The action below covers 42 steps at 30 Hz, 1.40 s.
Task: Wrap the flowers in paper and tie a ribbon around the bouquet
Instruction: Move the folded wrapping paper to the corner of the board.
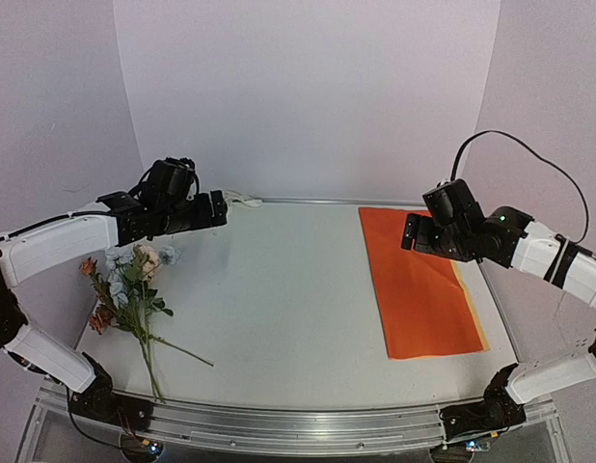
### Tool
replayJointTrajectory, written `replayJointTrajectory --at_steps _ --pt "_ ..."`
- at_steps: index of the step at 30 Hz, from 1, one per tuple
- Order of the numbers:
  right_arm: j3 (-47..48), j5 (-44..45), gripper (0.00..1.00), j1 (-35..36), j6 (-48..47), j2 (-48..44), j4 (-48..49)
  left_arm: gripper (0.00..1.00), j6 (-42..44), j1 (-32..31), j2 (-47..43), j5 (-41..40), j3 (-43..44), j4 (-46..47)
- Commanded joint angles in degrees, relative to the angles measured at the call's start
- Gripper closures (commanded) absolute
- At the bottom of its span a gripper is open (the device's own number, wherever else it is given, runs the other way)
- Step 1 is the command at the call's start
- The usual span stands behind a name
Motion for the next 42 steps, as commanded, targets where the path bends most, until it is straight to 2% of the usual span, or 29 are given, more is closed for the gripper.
replayJointTrajectory --at_steps 1,5,11,21,29,42 --pt "0.9 -4.6 0.02 -6.5 1.2 1.2 0.5 0.0 2.4 0.6 -2.7 3.5 0.4 3.0" --pt "-1.0 -9.9 0.02 -13.7 2.1 2.9 2.5 0.0 2.2 2.8 -2.3 9.8 -0.5 4.0" --pt "-3.4 -13.9 0.02 -17.2 2.5 8.5 5.6 0.0 0.7 5.5 0.4 16.2 -0.3 3.1" --pt "-8.4 -20.3 0.02 -17.3 7.8 17.1 12.4 0.0 -0.4 6.8 3.6 19.9 -0.3 3.9" --pt "-12.8 -23.1 0.02 -17.0 12.7 18.7 15.7 0.0 -0.6 7.1 4.3 22.2 -0.8 4.4" --pt "-14.9 -21.4 0.02 -9.4 19.1 21.6 17.8 0.0 -0.6 7.9 3.6 22.1 -2.2 4.3"
